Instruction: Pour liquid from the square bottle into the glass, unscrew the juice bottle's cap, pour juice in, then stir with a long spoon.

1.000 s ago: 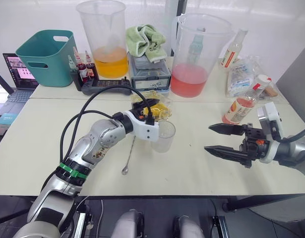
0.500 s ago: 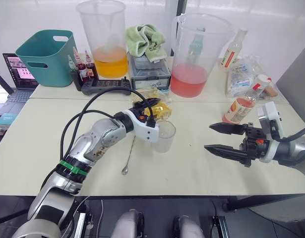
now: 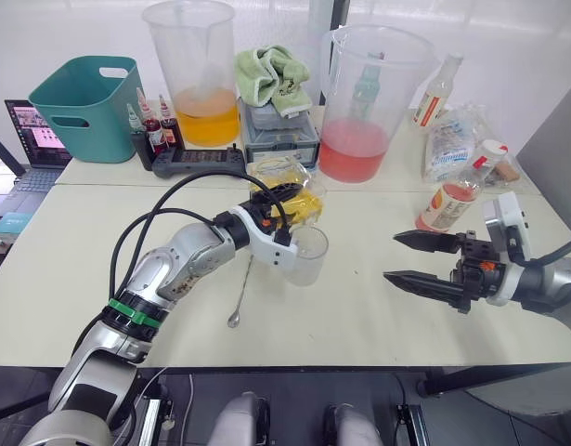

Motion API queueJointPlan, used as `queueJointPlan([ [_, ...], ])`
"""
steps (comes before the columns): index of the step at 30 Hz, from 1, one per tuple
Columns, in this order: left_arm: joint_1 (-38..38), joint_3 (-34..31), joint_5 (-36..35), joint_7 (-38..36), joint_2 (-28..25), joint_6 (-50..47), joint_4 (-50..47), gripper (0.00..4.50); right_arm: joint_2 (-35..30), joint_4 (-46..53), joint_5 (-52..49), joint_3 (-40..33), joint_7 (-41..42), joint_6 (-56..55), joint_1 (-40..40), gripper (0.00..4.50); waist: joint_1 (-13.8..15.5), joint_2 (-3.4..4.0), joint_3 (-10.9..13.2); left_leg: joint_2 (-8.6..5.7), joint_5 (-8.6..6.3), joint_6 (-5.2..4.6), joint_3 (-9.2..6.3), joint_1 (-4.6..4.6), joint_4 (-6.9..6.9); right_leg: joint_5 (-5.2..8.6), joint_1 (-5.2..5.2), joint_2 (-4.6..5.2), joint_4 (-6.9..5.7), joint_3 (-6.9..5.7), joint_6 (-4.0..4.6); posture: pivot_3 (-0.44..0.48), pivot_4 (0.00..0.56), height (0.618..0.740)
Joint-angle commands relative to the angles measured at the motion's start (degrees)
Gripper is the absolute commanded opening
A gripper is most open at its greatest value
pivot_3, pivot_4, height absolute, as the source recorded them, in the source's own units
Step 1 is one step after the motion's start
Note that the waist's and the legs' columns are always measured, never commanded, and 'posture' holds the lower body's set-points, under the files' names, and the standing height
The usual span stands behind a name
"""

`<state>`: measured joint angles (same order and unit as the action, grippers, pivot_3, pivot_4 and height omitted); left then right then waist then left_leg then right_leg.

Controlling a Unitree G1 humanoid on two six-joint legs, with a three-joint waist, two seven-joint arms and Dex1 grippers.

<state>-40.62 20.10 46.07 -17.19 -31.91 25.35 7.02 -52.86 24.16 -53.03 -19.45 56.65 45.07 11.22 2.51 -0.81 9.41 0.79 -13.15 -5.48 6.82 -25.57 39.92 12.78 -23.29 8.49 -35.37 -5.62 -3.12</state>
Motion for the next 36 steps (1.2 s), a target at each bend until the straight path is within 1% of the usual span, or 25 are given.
queueJointPlan([
  [1, -3.57, -1.81, 1.16, 4.02, -0.34, 1.03, -2.87, 2.79, -0.25, 1.0, -0.26, -1.71, -0.06, -1.35, 0.51, 4.47, -0.02, 0.0, 0.0, 0.0, 0.0, 0.0, 0.0, 0.0, 0.0, 0.0, 0.0, 0.0, 0.0, 0.0, 0.0, 0.0, 0.15, 0.739],
  [11, -3.25, -1.98, 3.27, 5.4, -0.64, 1.24, -2.29, 2.79, 0.13, 0.83, -0.22, -0.99, -0.31, -1.47, 1.04, 4.47, -0.04, 0.0, 0.0, 0.0, 0.0, -0.01, 0.0, 0.0, 0.02, 0.0, -0.01, 0.0, -0.09, 0.0, 0.0, 0.0, 0.15, 0.739],
  [14, -3.51, -1.77, 4.16, 6.19, -0.82, 1.61, -2.38, 2.79, 0.79, 1.36, -0.46, -0.34, -0.98, -1.34, 1.23, 4.47, -0.06, 0.0, 0.0, 0.0, -0.01, -0.01, 0.0, 0.0, 0.06, 0.0, -0.02, 0.01, -0.44, 0.0, 0.0, 0.0, 0.15, 0.739],
  [36, -3.92, -1.68, 6.28, 7.78, -0.8, 2.77, -2.96, 2.79, 1.31, 1.01, -0.21, 0.17, -1.5, -1.29, 2.17, 4.47, -0.06, 0.0, 0.0, 0.0, -0.03, -0.04, 0.0, 0.0, 0.12, 0.0, -0.06, 0.04, -0.45, 0.0, 0.0, 0.0, 0.15, 0.739],
])
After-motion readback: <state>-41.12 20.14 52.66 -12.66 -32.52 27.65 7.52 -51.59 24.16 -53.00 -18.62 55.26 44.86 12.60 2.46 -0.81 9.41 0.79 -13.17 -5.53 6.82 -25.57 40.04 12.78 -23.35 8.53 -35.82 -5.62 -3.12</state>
